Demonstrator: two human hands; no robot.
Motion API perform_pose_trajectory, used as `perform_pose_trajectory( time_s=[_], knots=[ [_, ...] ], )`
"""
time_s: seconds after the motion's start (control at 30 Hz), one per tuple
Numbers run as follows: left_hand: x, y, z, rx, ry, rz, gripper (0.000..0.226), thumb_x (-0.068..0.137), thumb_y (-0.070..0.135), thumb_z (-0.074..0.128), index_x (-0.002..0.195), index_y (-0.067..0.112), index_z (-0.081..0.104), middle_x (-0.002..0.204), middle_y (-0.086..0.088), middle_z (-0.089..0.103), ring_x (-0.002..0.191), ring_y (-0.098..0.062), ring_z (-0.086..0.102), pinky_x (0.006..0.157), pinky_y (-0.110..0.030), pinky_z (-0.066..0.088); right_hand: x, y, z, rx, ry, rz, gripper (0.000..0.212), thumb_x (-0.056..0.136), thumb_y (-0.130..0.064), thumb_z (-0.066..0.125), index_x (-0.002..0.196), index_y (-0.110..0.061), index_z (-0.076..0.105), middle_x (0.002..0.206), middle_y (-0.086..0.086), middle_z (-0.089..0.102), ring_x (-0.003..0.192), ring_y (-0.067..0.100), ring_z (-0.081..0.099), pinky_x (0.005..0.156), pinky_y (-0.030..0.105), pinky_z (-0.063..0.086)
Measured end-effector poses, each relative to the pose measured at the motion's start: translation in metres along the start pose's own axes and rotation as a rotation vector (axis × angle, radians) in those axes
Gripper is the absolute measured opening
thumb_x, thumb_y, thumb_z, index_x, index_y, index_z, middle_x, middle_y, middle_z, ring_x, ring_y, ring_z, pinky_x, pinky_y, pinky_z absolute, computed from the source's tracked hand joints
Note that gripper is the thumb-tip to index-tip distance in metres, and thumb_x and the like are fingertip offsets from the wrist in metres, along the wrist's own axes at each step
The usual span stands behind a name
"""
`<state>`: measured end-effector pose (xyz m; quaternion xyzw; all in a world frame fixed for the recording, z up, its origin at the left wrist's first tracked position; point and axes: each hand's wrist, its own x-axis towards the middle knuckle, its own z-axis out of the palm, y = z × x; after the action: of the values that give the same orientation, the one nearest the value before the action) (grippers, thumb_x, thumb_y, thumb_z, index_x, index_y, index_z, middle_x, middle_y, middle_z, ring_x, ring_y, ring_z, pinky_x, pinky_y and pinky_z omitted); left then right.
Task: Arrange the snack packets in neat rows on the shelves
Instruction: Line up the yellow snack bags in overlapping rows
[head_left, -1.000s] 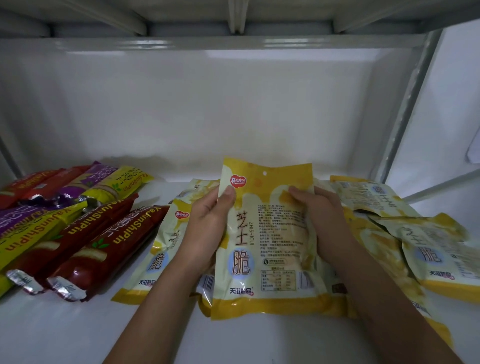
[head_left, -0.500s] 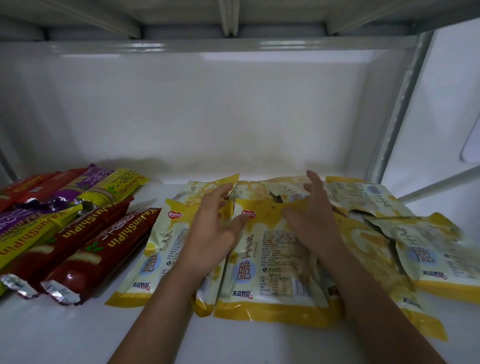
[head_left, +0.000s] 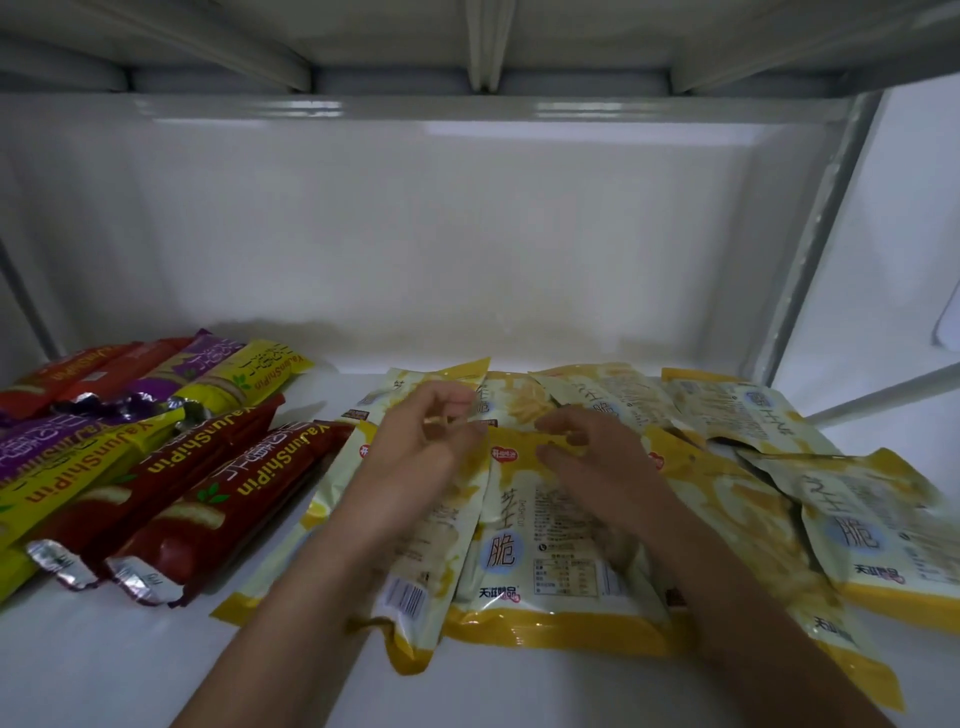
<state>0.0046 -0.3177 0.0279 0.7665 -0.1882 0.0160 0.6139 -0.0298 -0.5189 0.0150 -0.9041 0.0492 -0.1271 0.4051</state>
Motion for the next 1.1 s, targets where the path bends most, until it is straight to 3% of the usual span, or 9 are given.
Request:
perform_pose_trajectory(
  time_s=[0.2, 0.33, 0.5, 0.67, 0.77, 0.83, 0.9, 1.0, 1.1],
  knots=[
    [0.068, 0.026, -0.047, 0.295, -0.002, -0.016, 0.009, 0.101, 0.026, 0.065, 0.105, 0.021, 0.072, 0.11, 0.003, 0.071, 0.106, -0.019, 0.067, 0.078, -0.028, 0.049, 0.039, -0.048, 0.002, 0.052, -0.088, -0.033, 0.014, 0.097, -0.023, 0.066, 0.1, -0.017, 0.078, 0.101, -0.008, 0.074, 0.095, 0.009, 0.069, 0.082, 0.027, 0.055],
    [0.115, -0.005, -0.062, 0.708, -0.014, -0.123, 0.041, 0.109, 0.044, 0.048, 0.115, 0.008, 0.067, 0.114, -0.006, 0.066, 0.109, -0.028, 0.06, 0.091, -0.035, 0.043, 0.081, -0.064, 0.04, -0.071, -0.199, 0.083, 0.029, 0.091, -0.026, 0.064, 0.087, 0.002, 0.057, 0.083, 0.011, 0.059, 0.073, 0.024, 0.062, 0.07, 0.033, 0.047],
    [0.137, -0.048, -0.074, 1.201, -0.098, -0.284, 0.07, 0.106, 0.067, 0.028, 0.134, 0.01, 0.056, 0.138, -0.018, 0.058, 0.128, -0.038, 0.056, 0.111, -0.055, 0.041, 0.105, -0.061, 0.071, -0.632, -0.177, 0.059, 0.042, 0.1, -0.041, 0.05, 0.132, -0.015, 0.054, 0.131, 0.009, 0.061, 0.126, 0.033, 0.055, 0.111, 0.051, 0.032],
    [0.155, -0.074, -0.088, 1.144, -0.164, -0.375, 0.082, 0.102, 0.073, 0.027, 0.144, 0.007, 0.053, 0.15, -0.02, 0.053, 0.136, -0.038, 0.051, 0.117, -0.057, 0.036, 0.119, -0.056, 0.086, -0.636, -0.164, 0.06, 0.048, 0.101, -0.047, 0.046, 0.139, -0.018, 0.053, 0.139, 0.007, 0.059, 0.132, 0.032, 0.052, 0.115, 0.054, 0.024],
    [0.161, -0.087, -0.094, 1.118, -0.169, -0.386, 0.072, 0.099, 0.076, 0.026, 0.115, 0.015, 0.062, 0.138, -0.019, 0.062, 0.128, -0.038, 0.057, 0.117, -0.063, 0.034, 0.123, -0.055, 0.096, -0.602, -0.16, 0.101, 0.057, 0.098, -0.051, 0.051, 0.145, -0.02, 0.05, 0.145, 0.005, 0.055, 0.139, 0.031, 0.047, 0.116, 0.056, 0.022],
    [0.163, -0.089, -0.095, 1.072, -0.168, -0.384, 0.071, 0.098, 0.077, 0.031, 0.114, 0.014, 0.06, 0.136, -0.019, 0.063, 0.128, -0.038, 0.058, 0.117, -0.062, 0.035, 0.123, -0.056, 0.099, -0.549, -0.126, 0.127, 0.055, 0.094, -0.049, 0.059, 0.142, -0.022, 0.053, 0.143, 0.003, 0.057, 0.138, 0.029, 0.048, 0.114, 0.054, 0.023],
    [0.163, -0.083, -0.096, 1.011, -0.156, -0.378, 0.073, 0.101, 0.072, 0.038, 0.124, 0.006, 0.06, 0.138, -0.022, 0.061, 0.128, -0.039, 0.057, 0.113, -0.051, 0.04, 0.123, -0.054, 0.102, -0.43, -0.069, 0.137, 0.048, 0.09, -0.04, 0.067, 0.134, -0.025, 0.059, 0.135, -0.001, 0.062, 0.133, 0.027, 0.052, 0.113, 0.051, 0.024],
    [0.165, -0.074, -0.098, 0.894, -0.073, -0.312, 0.062, 0.096, 0.07, 0.046, 0.087, 0.01, 0.059, 0.117, -0.023, 0.067, 0.116, -0.041, 0.062, 0.107, -0.049, 0.045, 0.122, -0.052, 0.102, -0.12, 0.0, 0.134, 0.051, 0.086, -0.029, 0.073, 0.135, -0.027, 0.063, 0.135, -0.003, 0.064, 0.129, 0.024, 0.057, 0.116, 0.05, 0.033],
    [0.16, -0.052, -0.098, 0.722, 0.022, -0.242, 0.058, 0.1, 0.061, 0.053, 0.088, 0.006, 0.065, 0.105, -0.02, 0.069, 0.101, -0.035, 0.065, 0.091, -0.038, 0.049, 0.121, -0.057, 0.091, 0.16, 0.079, 0.084, 0.061, 0.086, -0.024, 0.079, 0.144, -0.02, 0.06, 0.144, 0.002, 0.061, 0.129, 0.024, 0.06, 0.108, 0.039, 0.047]
  ],
)
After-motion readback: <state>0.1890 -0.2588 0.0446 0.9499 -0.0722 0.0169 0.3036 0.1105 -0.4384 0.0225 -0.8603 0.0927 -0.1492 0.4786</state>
